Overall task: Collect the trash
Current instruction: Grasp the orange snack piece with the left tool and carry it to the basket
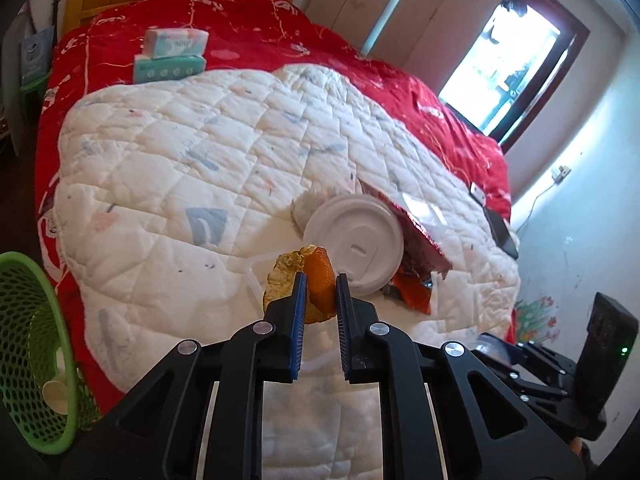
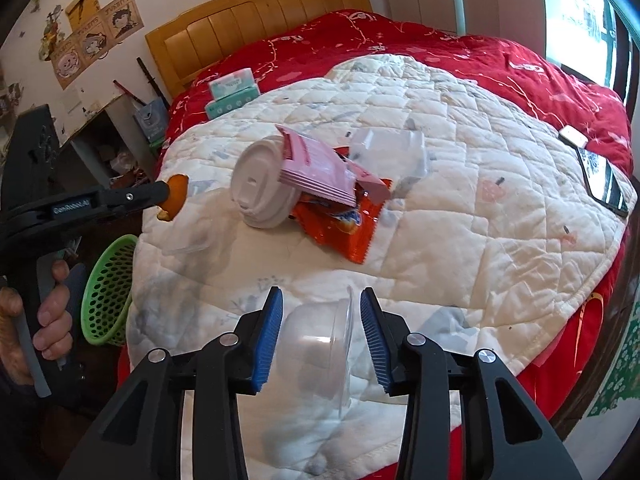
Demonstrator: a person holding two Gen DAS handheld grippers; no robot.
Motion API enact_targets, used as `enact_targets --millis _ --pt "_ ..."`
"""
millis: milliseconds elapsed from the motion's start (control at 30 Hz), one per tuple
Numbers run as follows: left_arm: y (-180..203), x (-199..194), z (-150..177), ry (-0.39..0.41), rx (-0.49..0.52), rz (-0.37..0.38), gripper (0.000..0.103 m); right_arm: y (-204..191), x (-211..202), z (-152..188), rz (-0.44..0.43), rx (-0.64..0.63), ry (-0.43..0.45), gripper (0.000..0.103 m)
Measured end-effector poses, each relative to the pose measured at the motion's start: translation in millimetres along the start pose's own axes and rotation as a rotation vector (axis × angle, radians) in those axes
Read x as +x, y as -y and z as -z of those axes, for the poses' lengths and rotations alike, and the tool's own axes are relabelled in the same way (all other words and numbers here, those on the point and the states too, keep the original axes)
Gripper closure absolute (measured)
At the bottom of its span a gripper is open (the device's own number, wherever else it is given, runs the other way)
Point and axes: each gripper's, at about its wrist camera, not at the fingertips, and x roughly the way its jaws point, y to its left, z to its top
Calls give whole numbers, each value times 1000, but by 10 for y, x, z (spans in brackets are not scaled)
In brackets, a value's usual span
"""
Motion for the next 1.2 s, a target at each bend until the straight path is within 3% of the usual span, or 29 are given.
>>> enact_targets --millis 133,267,533,600,767,867,1200 --pt "-56 -142 10 21 -16 7 91 -7 35 17 -9 10 -13 60" --pt "-83 -287 18 46 -18 2 91 8 50 66 -10 12 -13 34" --pt "-213 -541 18 87 -46 -14 91 115 232 78 -59 80 -58 29" --pt "-240 -585 34 90 -47 -22 91 118 294 79 -42 79 -67 29" --pt "-341 -688 104 94 -57 -39 91 88 405 87 -21 65 -78 57" --pt "-411 -778 148 101 -65 -54 91 91 428 82 -22 76 -82 64" --pt "-908 -1256 327 152 -132 -164 91 -320 201 -67 -80 -11 -29 65"
